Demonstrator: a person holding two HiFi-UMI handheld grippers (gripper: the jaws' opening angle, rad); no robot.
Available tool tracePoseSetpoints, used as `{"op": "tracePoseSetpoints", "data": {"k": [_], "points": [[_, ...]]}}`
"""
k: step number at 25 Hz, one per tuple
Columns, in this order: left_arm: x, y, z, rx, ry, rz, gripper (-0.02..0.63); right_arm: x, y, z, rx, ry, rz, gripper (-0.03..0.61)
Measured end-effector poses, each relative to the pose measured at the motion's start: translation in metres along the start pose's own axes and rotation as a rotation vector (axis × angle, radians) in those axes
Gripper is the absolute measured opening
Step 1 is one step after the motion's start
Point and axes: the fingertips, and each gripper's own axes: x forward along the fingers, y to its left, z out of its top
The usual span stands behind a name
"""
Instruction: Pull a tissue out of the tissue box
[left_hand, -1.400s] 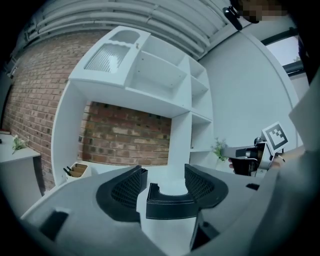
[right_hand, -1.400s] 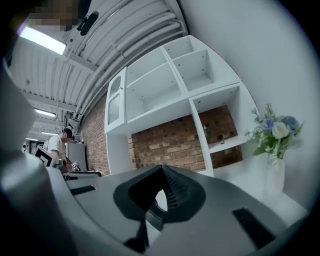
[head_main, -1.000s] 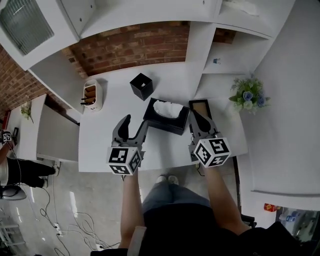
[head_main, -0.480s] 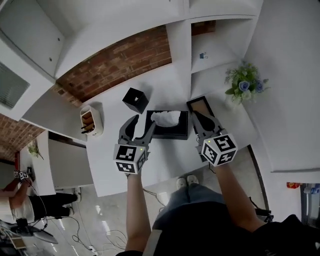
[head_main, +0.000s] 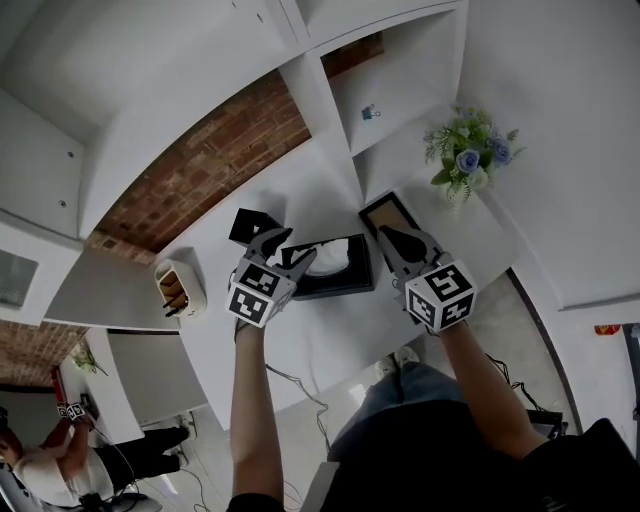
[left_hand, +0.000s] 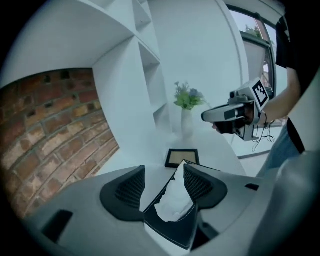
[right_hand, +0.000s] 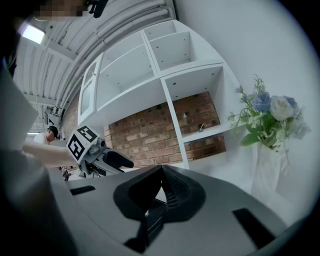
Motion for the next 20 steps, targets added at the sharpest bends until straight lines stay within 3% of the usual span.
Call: {"op": "tracePoseSetpoints", "data": {"k": [5, 9, 20], "points": [[0.034, -0.012, -0.025, 0.080, 0.153, -0.155, 0.239, 0.007, -0.007, -0.006, 0.001, 0.027, -0.003, -0.003], [0.053, -0.021, -0.047, 0.135, 0.253, -0.218, 0.228, 0.011, -0.010, -0.011, -0.005, 0.044, -0.002, -0.003], [0.065, -0.029, -0.061, 0.147, 0.314, -0.251, 0.103, 0.014, -0.017, -0.014, -0.001, 0.065, -0.008, -0.003]]}}
